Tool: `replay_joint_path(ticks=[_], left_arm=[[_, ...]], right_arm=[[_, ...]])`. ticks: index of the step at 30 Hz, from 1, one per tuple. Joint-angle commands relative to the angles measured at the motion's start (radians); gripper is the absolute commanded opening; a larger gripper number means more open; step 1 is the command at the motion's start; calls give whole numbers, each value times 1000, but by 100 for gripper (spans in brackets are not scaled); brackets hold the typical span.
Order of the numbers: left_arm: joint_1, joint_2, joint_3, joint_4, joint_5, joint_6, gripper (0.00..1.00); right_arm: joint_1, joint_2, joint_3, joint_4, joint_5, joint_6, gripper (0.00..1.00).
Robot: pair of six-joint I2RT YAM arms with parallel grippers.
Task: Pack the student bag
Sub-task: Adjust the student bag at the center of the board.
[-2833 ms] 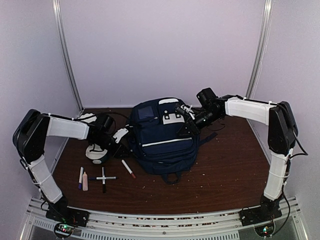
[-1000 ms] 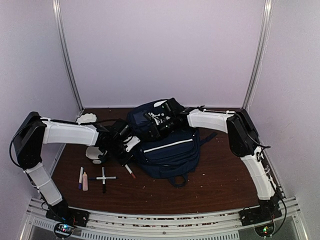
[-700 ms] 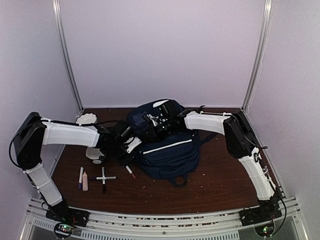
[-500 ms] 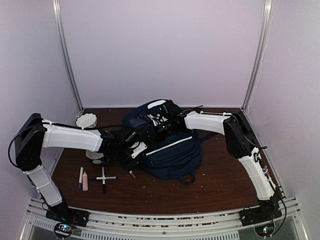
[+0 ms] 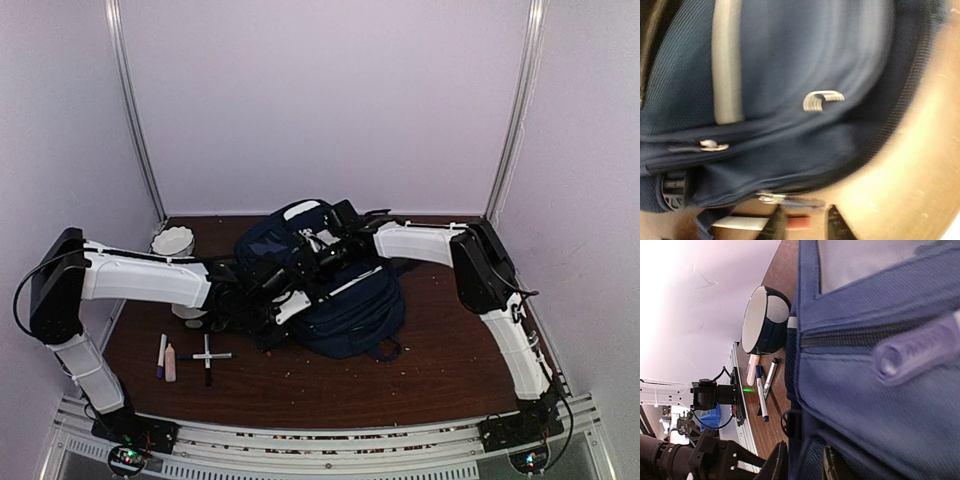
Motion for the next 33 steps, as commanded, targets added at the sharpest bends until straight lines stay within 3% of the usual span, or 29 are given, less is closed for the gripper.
replay_joint_path(ticks=[1, 3, 5, 11, 17, 23, 29, 33], left_arm=[[-39, -109, -28, 36, 52, 17, 40], [-23, -150, -61, 53, 46, 9, 54], [7, -188, -80, 74, 51, -14, 61], [175, -306, -126, 155, 119, -95, 65], [360, -290, -133, 219, 174, -222, 66], [381, -139, -18, 192, 166, -261, 64], [381, -116, -13, 237, 191, -241, 64], [381, -113, -29, 245, 185, -221, 63]], right_arm=[[-74, -171, -112, 23, 65, -98, 27], [-94, -253, -170, 4, 70, -147, 28], [-107, -335, -229, -27, 76, -225, 29], [-70, -534, -388, -234, 224, -593, 30], [54, -625, -526, -360, 391, -867, 46], [178, -578, -535, -392, 562, -944, 50], [206, -534, -519, -439, 625, -996, 51], [212, -512, -520, -459, 652, -1019, 45]])
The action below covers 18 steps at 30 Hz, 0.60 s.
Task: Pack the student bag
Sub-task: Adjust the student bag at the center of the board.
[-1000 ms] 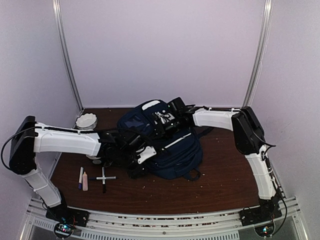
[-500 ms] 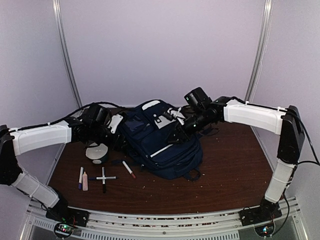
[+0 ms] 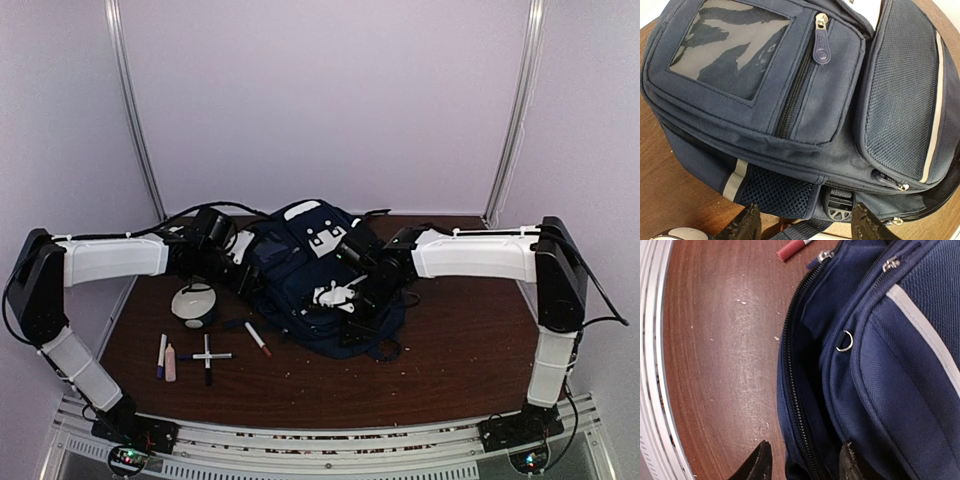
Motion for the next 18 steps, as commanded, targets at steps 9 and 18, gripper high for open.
replay_joint_path(ticks=[9, 18], left_arm=[[-28, -5, -10, 110, 109, 69, 63], [-194, -16, -20, 173, 106, 295, 61]], right_arm=[[-117, -90, -110, -57, 169, -133, 0], [-502, -201, -154, -51, 241, -159, 21]])
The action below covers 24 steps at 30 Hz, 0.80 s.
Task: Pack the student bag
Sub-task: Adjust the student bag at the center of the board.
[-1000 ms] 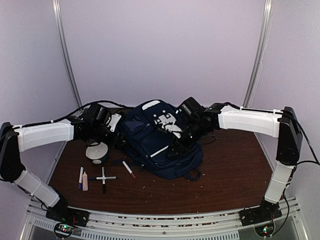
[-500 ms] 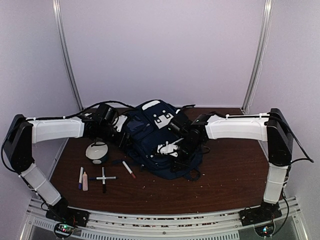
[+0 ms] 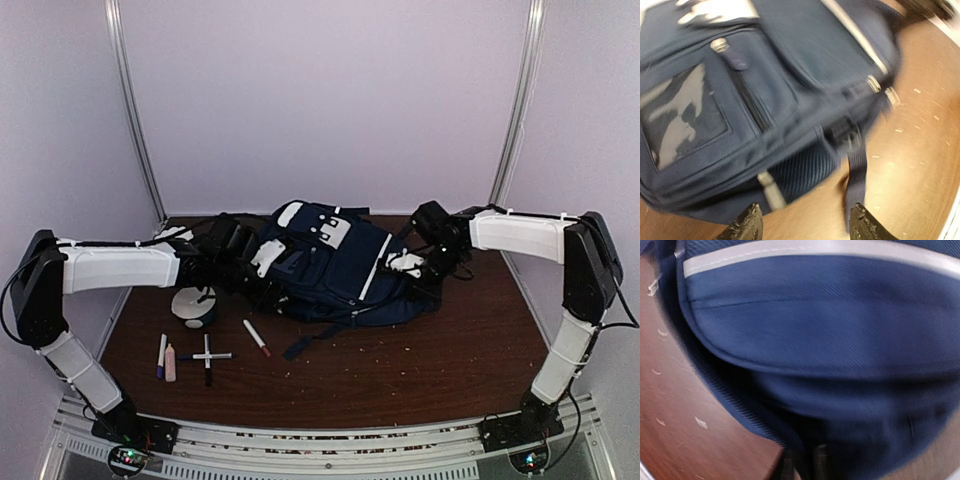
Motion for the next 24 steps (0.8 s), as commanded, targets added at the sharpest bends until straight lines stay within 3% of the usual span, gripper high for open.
replay_joint_path(ticks=[1, 5, 10, 14, 24], left_arm=[[-54, -12, -14, 99, 43, 126, 61], [-85, 3, -9, 142, 50, 161, 60], [-90, 23, 2, 157, 37, 166, 59], [-90, 23, -4, 174, 22, 143, 58], [-89, -23, -65, 231, -12, 94, 56]], right_arm=[[-120, -78, 4, -27, 64, 55, 27], [-85, -218, -130, 107, -67, 263, 41], [33, -257, -288, 226, -177, 418, 41], [142, -199, -298, 256, -140, 424, 38], [184, -65, -271, 409, -64, 621, 43]])
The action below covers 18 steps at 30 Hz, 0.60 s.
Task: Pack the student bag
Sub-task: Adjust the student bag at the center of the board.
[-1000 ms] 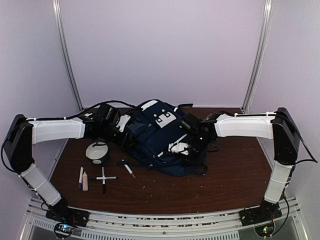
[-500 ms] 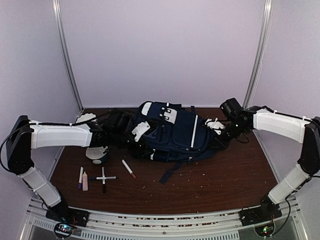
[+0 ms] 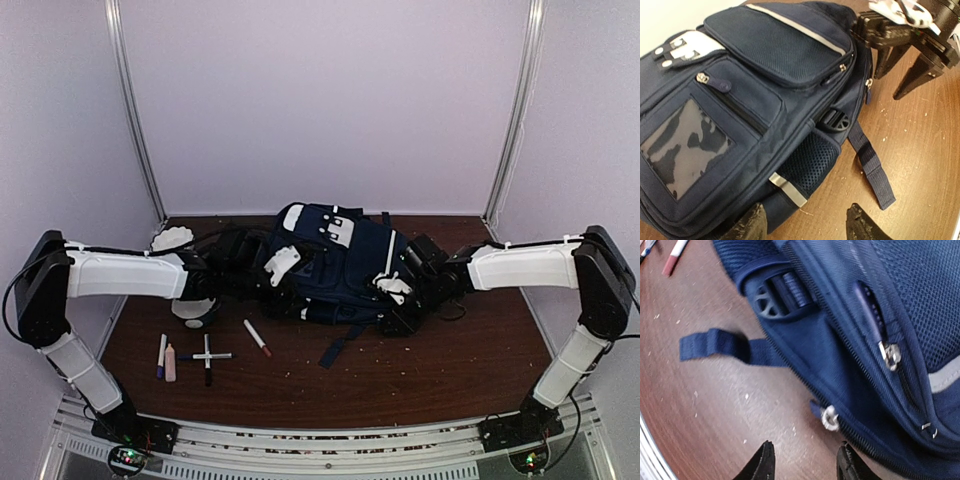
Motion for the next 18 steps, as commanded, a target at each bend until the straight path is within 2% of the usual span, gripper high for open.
replay_joint_path(ticks=[1, 6, 13, 18], left_arm=[[-4, -42, -21, 51, -23, -19, 56], [-4, -59, -21, 47, -35, -16, 56], [-5, -64, -44, 73, -31, -30, 56], [-15, -58, -60, 105, -27, -45, 56]], right_arm=[[10, 71, 27, 85, 49, 133, 44], [10, 118, 26, 136, 80, 235, 47], [7, 126, -2, 249, 46, 325, 47], [-8, 158, -4, 277, 55, 369, 28]])
